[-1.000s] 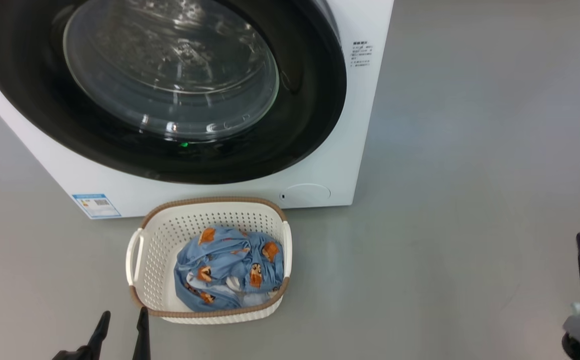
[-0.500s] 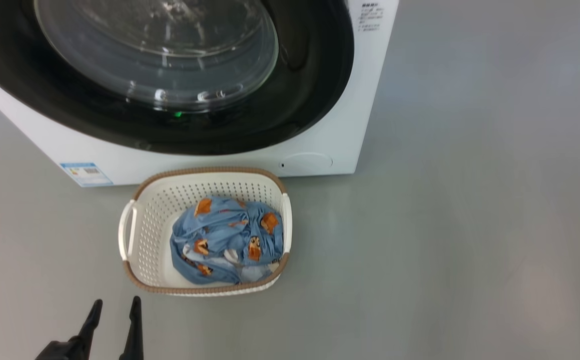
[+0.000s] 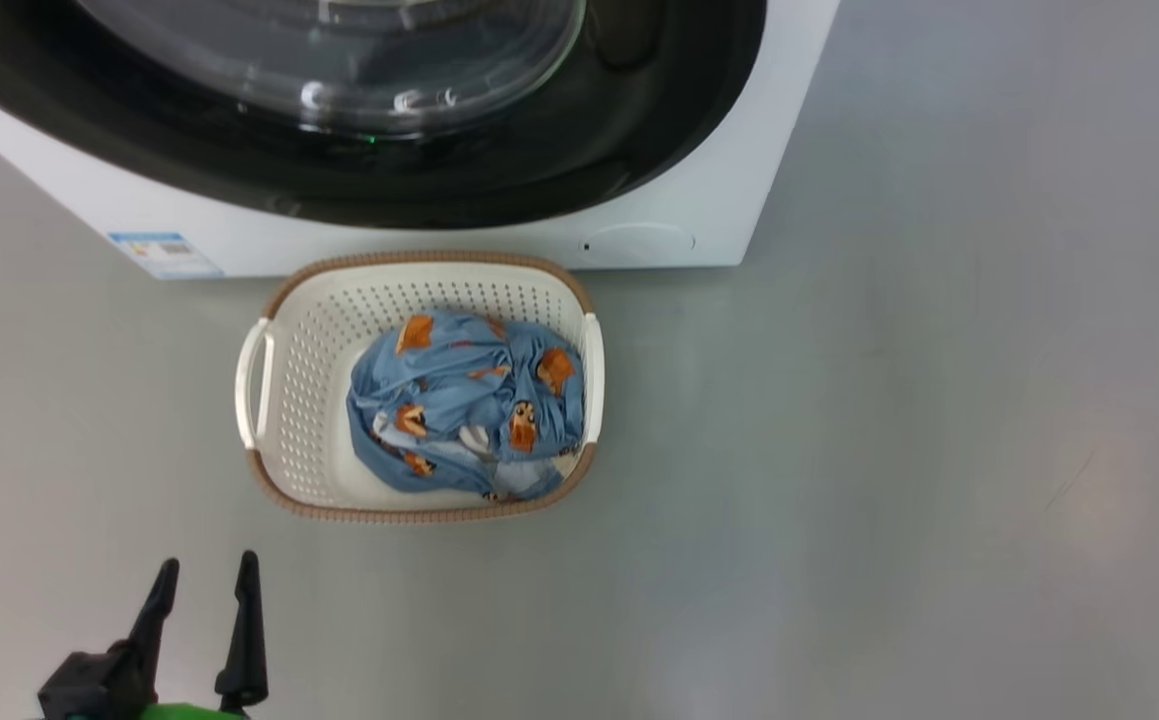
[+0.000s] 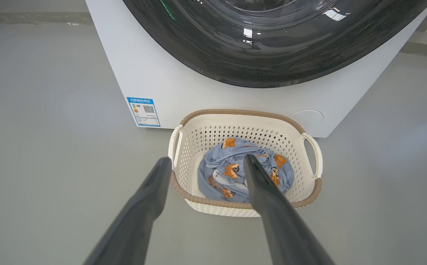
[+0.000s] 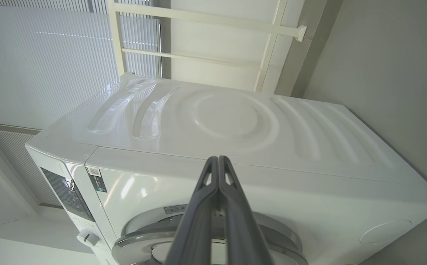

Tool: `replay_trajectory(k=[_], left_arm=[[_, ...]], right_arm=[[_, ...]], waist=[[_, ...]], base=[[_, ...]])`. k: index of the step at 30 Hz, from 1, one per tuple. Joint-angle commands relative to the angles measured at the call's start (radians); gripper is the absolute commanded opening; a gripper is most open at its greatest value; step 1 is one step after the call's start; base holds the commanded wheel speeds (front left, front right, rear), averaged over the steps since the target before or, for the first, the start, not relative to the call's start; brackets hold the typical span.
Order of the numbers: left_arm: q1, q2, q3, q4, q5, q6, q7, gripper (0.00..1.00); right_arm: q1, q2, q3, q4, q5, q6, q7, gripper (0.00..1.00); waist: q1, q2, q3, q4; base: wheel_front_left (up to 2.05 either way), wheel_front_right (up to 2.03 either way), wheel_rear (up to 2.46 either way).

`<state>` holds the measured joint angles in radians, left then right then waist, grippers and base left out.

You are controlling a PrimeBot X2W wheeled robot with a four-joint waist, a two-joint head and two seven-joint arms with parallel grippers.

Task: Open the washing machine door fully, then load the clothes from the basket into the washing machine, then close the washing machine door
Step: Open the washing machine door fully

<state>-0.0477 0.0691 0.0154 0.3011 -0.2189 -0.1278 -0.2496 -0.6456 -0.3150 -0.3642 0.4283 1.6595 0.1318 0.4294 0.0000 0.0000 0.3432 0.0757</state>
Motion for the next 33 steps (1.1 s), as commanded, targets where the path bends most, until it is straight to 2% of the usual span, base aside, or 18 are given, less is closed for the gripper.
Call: replay_trajectory(k=[1,14,33], left_arm=[[-0.016,0.019,0.038,-0.028,0.001,-0.003,-0.012,1.0],[-0.04,-0.008,0.037,-0.059,0.0,-0.003,-0.012,1.0],[-0.038,-0.019,0.034,-0.081,-0.033,-0.003,-0.012,1.0]], right_arm=[[-0.045,-0.012,0.026,-0.038,-0.019,-0.001,0.022,0.0],[-0.248,0.017,0.108,-0.061,-0.071,-0.001,0.111,0.0],[-0.41,0.069,0.217,-0.099,-0.07,-0.001,0.222,0.0]], waist=[[0.0,0.0,0.043,0.019],[0.0,0.0,0.148,0.068],[0.0,0.0,0.21,0.125]], base=[[0.0,0.0,0.0],[0.0,0.0,0.0],[0.0,0.0,0.0]])
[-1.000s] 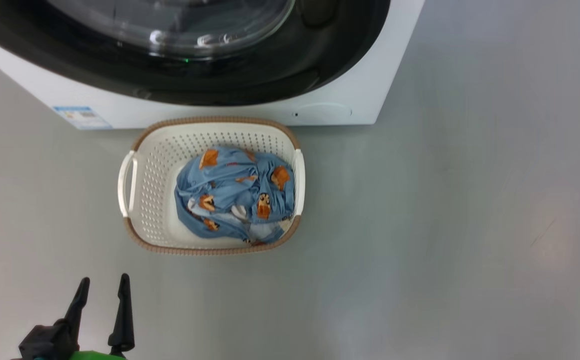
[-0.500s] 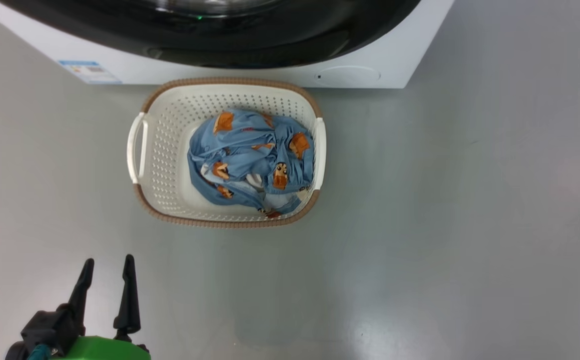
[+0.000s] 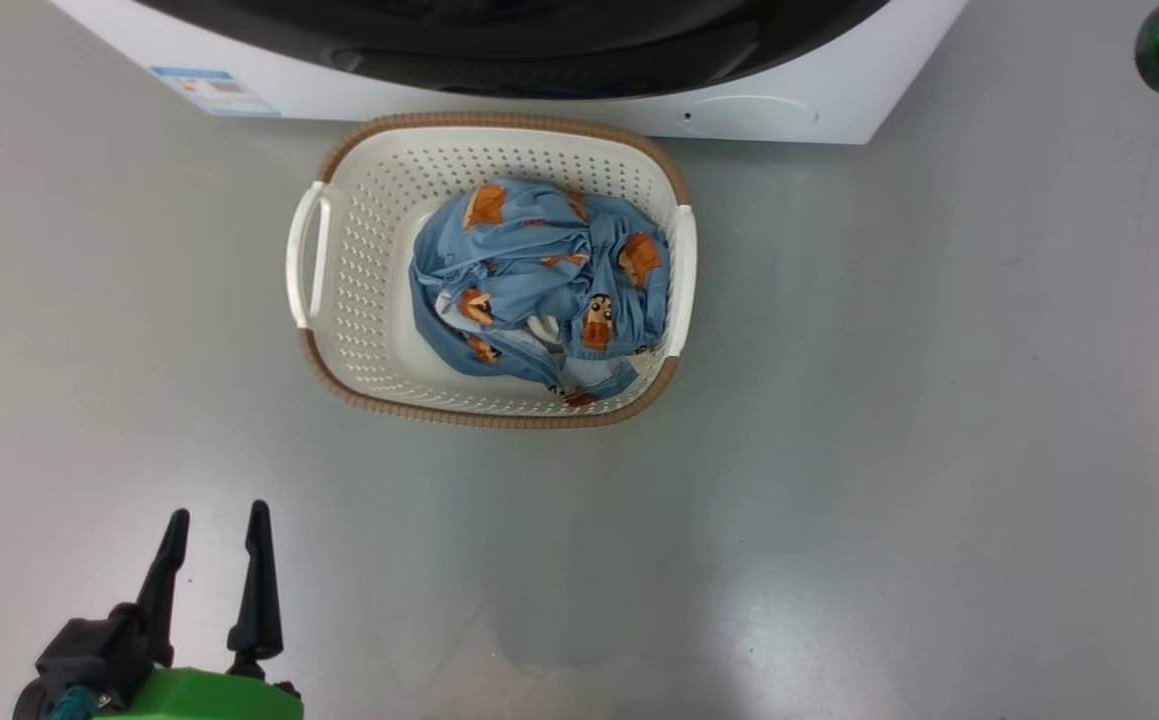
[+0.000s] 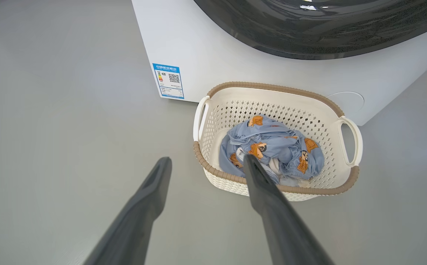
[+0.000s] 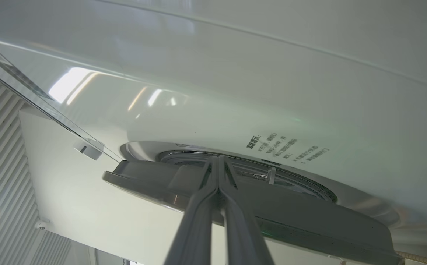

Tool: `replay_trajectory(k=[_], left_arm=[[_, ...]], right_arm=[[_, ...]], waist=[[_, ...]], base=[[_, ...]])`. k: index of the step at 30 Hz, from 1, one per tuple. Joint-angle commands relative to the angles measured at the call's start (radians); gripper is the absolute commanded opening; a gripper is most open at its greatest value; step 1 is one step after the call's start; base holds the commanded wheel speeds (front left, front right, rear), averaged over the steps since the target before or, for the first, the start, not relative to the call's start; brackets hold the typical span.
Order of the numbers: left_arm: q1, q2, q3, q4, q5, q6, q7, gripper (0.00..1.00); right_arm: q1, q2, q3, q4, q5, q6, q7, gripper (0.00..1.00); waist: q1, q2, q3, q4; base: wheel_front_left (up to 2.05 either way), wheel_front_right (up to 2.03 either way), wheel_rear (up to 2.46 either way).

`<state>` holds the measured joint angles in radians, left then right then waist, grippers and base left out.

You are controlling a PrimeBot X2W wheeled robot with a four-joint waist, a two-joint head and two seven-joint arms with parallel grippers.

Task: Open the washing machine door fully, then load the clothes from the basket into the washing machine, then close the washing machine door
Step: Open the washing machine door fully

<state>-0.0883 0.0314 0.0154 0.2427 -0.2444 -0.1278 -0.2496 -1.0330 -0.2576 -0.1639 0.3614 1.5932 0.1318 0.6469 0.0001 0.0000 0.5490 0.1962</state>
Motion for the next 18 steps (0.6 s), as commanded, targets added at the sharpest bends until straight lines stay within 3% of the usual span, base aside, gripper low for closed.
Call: replay_trajectory(k=[1,18], left_arm=[[0.006,0.019,0.032,-0.027,-0.011,-0.003,-0.012,1.0],[0.041,0.019,0.005,-0.069,-0.053,0.012,-0.012,1.0]], right_arm=[[-0.026,0.014,0.019,-0.035,-0.002,-0.001,0.01,0.0],[-0.085,0.034,0.016,-0.031,0.002,-0.001,0.058,0.0]], waist=[[-0.0001,0.0,0.007,0.009],[-0.0001,0.0,0.062,0.067]], base=[[0.0,0.0,0.0],[0.0,0.0,0.0]])
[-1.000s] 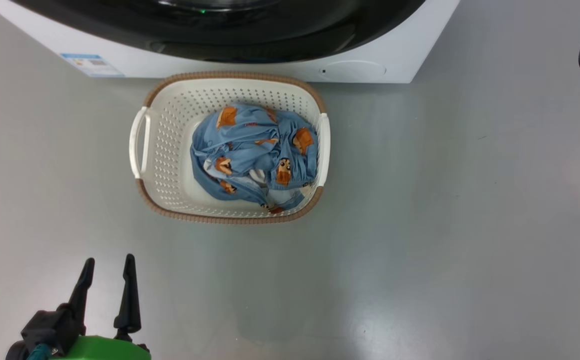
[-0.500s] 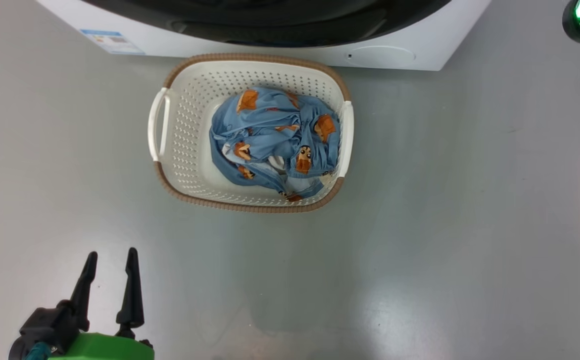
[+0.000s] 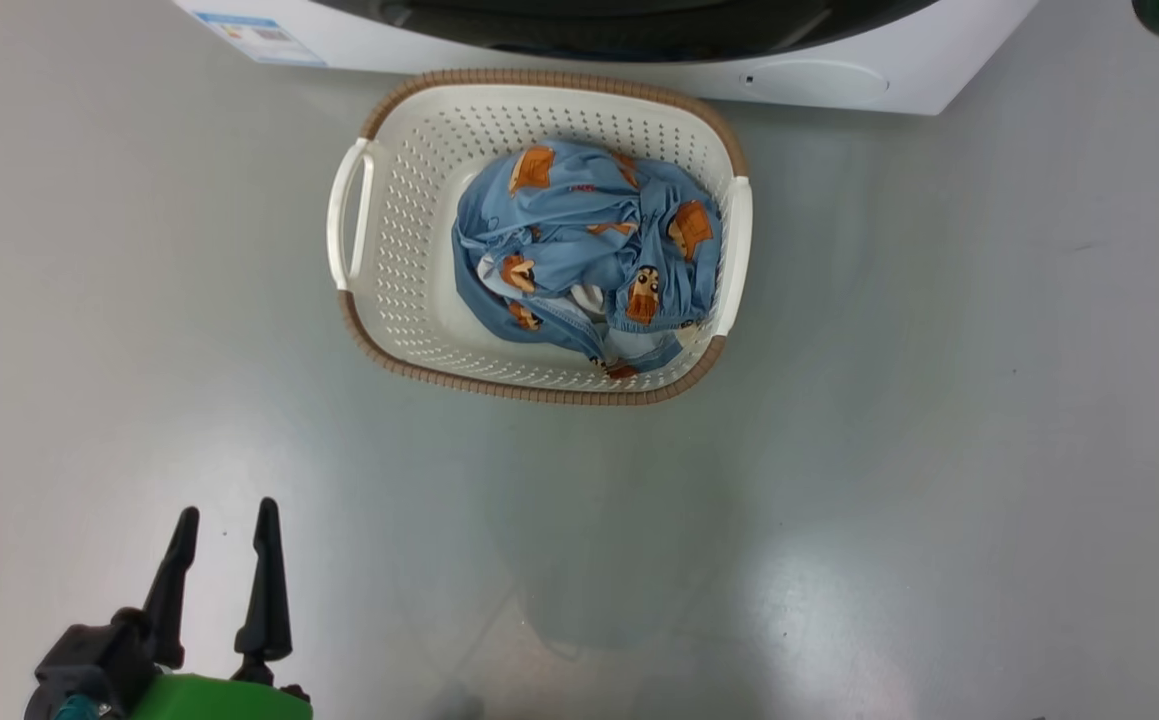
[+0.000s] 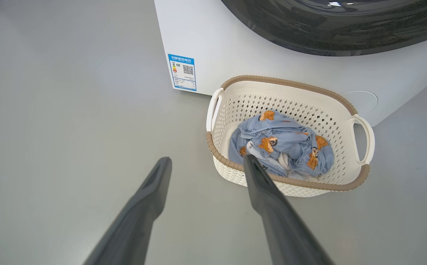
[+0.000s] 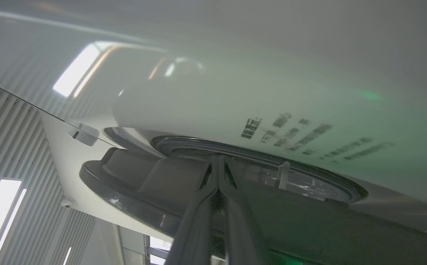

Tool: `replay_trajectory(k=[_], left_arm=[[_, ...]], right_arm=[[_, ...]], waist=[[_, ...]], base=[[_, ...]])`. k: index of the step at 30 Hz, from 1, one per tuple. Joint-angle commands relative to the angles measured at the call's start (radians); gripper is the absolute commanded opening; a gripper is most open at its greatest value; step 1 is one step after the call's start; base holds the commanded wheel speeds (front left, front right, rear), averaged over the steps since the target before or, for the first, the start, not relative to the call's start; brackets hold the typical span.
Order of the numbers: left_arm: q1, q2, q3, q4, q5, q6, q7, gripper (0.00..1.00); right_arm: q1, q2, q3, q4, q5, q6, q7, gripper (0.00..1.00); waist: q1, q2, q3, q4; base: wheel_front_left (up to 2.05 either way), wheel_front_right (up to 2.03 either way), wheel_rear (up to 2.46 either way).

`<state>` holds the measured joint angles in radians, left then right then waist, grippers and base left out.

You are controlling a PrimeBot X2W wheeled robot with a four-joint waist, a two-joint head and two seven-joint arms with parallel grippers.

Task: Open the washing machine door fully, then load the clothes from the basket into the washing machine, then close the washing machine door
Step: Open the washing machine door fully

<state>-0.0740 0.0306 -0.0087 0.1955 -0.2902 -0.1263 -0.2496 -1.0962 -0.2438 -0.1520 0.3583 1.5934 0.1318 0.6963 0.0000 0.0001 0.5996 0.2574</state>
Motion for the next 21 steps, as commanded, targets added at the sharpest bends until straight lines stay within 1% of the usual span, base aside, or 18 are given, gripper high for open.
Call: replay_trajectory(k=[1,14,21], left_arm=[[0.027,0.02,0.028,-0.024,-0.008,0.013,-0.012,1.0],[0.032,0.02,0.019,-0.038,-0.017,0.029,-0.012,1.0],[0.041,0.02,0.026,-0.041,-0.018,0.028,-0.012,1.0]], right_arm=[[-0.027,0.021,0.004,-0.028,0.001,-0.001,0.009,0.0],[-0.058,0.043,-0.013,-0.022,0.007,-0.001,0.033,0.0],[-0.061,0.056,-0.021,-0.019,0.004,-0.001,0.043,0.0]], waist=[[0.0,-0.0001,0.017,0.006],[0.0,-0.0001,0.034,0.022],[0.0,-0.0001,0.035,0.029]], base=[[0.0,0.0,0.0],[0.0,0.0,0.0],[0.0,0.0,0.0]])
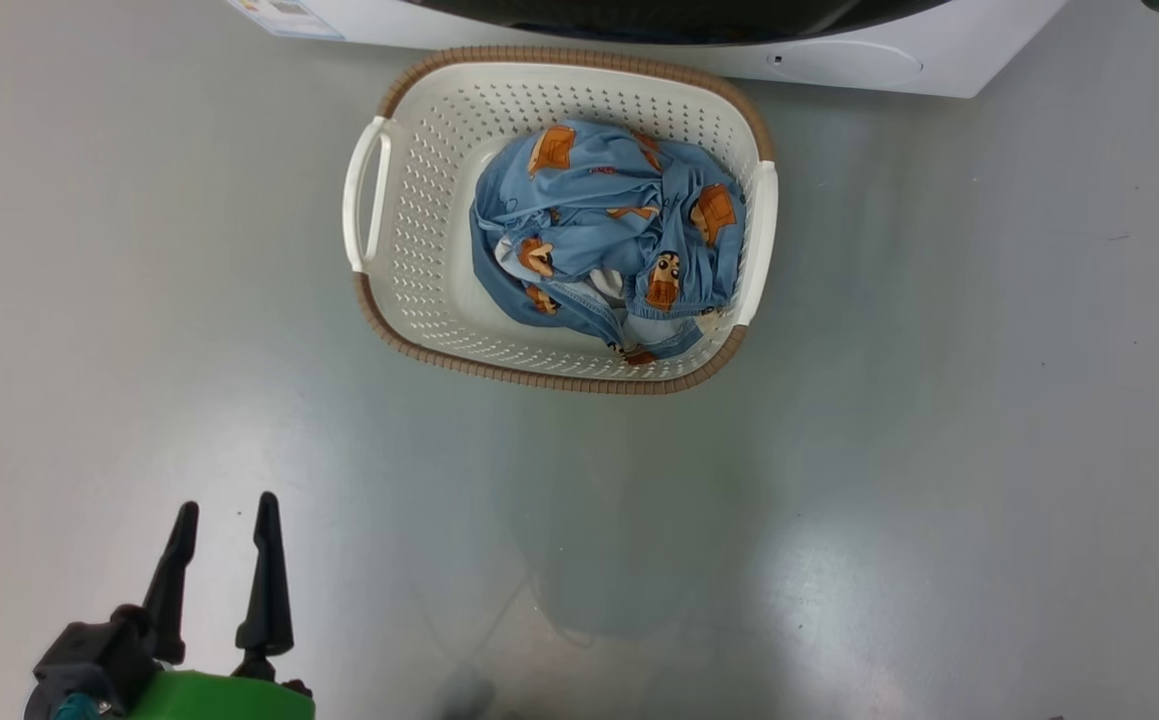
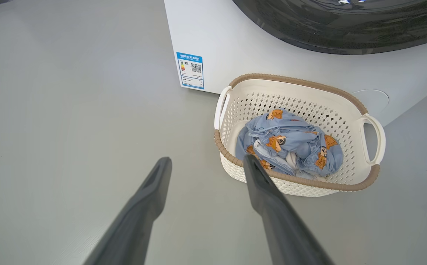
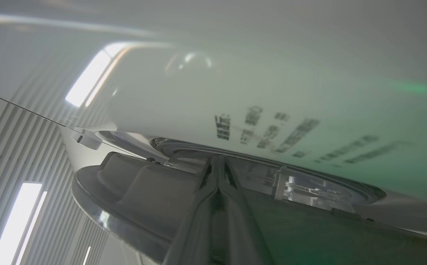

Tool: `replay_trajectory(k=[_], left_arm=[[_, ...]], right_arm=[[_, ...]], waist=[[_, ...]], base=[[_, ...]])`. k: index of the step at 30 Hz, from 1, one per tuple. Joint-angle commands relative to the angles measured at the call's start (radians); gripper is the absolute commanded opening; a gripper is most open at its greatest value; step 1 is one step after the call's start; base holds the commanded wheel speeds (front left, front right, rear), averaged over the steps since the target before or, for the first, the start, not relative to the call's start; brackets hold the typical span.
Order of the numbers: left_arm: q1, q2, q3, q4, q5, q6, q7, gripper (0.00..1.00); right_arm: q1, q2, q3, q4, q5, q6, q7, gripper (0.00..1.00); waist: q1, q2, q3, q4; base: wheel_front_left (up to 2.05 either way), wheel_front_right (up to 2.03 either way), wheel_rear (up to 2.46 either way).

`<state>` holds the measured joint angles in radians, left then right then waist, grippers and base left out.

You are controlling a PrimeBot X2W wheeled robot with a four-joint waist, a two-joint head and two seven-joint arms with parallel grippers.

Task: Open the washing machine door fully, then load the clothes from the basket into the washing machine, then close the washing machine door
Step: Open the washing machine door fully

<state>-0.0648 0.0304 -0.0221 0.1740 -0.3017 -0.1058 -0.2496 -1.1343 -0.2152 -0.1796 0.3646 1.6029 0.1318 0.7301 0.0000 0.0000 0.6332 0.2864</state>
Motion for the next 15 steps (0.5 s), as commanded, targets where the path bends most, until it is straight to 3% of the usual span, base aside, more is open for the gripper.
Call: replay_trajectory(k=[1,15], left_arm=[[0.032,0.02,0.041,-0.022,-0.008,0.008,-0.012,1.0],[0.009,0.02,0.049,-0.03,-0.027,0.015,-0.012,1.0]], right_arm=[[-0.022,0.03,0.006,-0.025,-0.005,-0.001,0.011,0.0],[0.019,0.071,0.011,-0.035,0.005,-0.001,0.085,0.0]], waist=[[0.0,0.0,0.003,0.0],[0.0,0.0,-0.001,-0.025]], base=[[0.0,0.0,0.0],[0.0,0.0,0.0]])
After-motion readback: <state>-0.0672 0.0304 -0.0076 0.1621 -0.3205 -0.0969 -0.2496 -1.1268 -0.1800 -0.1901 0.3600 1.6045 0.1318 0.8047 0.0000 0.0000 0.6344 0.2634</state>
